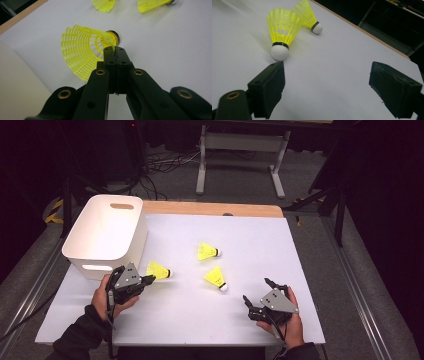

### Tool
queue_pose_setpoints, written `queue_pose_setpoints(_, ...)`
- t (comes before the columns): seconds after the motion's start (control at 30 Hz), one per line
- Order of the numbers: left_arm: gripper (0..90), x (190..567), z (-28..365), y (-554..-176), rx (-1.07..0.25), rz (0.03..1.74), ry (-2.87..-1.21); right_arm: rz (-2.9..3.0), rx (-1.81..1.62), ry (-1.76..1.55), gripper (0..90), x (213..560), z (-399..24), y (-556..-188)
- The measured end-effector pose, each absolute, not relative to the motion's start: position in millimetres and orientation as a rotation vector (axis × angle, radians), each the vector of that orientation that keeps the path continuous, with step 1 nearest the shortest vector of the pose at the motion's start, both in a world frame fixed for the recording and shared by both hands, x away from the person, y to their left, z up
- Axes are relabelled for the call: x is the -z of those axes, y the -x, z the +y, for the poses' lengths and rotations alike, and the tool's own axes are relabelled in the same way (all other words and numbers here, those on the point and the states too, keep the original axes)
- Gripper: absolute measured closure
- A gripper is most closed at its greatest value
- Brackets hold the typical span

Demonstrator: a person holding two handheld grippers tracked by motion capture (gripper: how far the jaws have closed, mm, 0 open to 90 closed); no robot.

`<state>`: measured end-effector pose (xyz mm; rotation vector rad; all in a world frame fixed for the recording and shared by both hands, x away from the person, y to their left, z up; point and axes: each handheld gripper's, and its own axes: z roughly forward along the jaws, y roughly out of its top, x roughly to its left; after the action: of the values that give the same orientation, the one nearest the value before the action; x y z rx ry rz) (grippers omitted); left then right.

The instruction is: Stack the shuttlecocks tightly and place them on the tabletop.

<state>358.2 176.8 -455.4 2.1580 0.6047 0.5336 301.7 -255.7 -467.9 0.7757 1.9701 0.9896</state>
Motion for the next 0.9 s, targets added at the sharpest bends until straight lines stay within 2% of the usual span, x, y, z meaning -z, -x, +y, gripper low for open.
queue_pose_setpoints(0.9,89.3,451,153,-387,-0.599,0.657,-2.229,1.983,-0.939,-0.816,13.8,468,-266,-310)
